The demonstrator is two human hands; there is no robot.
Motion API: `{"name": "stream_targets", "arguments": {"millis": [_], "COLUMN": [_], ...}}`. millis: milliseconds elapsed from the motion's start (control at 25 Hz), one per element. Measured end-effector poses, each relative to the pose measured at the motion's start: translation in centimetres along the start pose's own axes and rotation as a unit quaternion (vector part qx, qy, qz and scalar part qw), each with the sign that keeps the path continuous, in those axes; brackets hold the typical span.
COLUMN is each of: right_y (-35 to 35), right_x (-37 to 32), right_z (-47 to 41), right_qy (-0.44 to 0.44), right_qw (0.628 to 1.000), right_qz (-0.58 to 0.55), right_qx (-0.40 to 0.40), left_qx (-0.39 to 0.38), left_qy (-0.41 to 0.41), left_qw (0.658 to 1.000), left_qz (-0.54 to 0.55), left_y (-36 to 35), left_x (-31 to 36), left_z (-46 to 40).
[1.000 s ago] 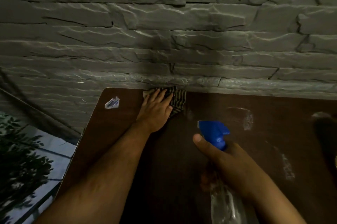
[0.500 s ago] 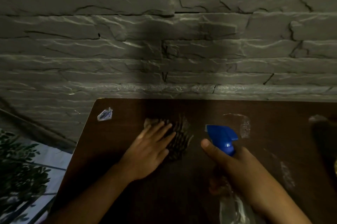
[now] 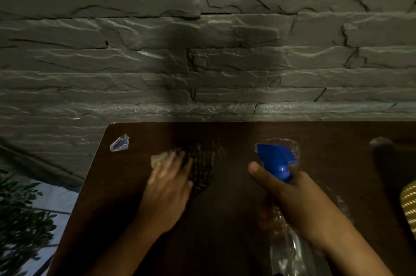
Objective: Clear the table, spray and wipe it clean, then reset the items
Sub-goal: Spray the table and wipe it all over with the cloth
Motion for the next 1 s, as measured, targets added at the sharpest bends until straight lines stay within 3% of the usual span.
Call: {"name": "stream_targets", "arguments": {"millis": [80, 160, 480, 800, 1000], "right_y": [-0.1, -0.4, 3.2, -2.1, -0.8], "right_x": [-0.8, -1.5, 1.0, 2.1, 2.2], "right_z": [-0.3, -0.7, 0.5, 3.1, 4.0], "right_qy": [0.021, 0.048, 0.005, -0.039, -0.104], "right_qw": [1.0, 0.998, 0.998, 0.992, 0.994], "right_qz": [0.016, 0.026, 0.027, 0.094, 0.011], "right_qx": [-0.001, -0.012, 0.048, -0.074, -0.024], "left_qx": [0.023, 0.024, 0.048, 0.012, 0.012], "left_qy": [0.139, 0.192, 0.186, 0.212, 0.168], "left_qw": [0.99, 0.981, 0.981, 0.977, 0.986], "left_qz": [0.017, 0.017, 0.027, 0.02, 0.017], "left_y": [1.2, 1.4, 1.3, 1.1, 0.3], "left_x": [-3.8, -4.9, -4.6, -4.4, -0.4], "left_z": [-1.2, -2.0, -2.0, -2.3, -4.0]}}
Point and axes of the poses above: each hand's wrist, its own z-axis away from the middle knuckle, its own y-axis out of the back of the hand, x = y × z, the point moved 3 cm from there along -z, towards the middle knuckle, and after that the axes turned 7 degrees about z, right-handed, at the moved point
